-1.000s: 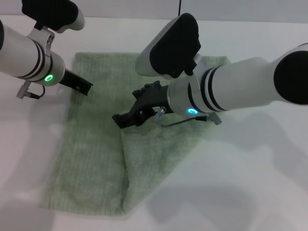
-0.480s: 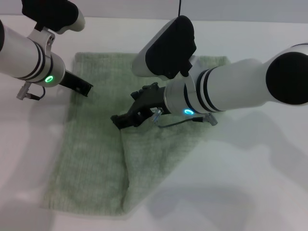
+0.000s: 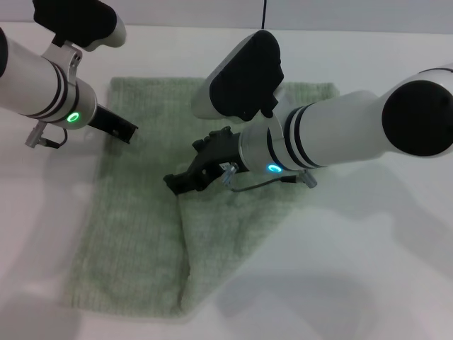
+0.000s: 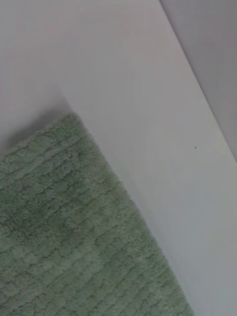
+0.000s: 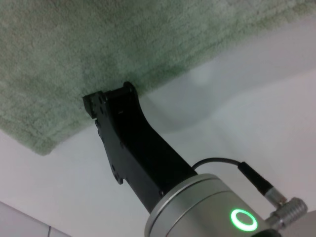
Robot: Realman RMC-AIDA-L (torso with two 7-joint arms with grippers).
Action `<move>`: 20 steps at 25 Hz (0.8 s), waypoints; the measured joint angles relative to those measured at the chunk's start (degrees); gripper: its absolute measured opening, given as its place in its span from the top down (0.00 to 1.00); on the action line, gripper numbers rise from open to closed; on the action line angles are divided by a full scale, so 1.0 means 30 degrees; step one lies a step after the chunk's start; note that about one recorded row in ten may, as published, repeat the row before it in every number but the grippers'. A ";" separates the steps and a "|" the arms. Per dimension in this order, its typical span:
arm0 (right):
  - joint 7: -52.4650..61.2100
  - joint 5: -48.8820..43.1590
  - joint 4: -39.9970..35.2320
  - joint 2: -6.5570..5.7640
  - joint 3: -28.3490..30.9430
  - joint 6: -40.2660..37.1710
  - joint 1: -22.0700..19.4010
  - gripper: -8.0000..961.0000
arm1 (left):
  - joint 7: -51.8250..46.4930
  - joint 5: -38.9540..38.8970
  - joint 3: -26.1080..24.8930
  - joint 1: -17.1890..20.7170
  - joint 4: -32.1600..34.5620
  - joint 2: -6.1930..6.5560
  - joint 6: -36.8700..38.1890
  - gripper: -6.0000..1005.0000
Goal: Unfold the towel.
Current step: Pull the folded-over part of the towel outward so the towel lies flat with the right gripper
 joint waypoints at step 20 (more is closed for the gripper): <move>-0.0025 0.0016 -0.0115 0.0000 -0.0064 -0.0063 -0.0001 0.15 | -0.0027 0.0001 0.0057 0.0116 -0.0440 -0.0010 -0.0393 0.96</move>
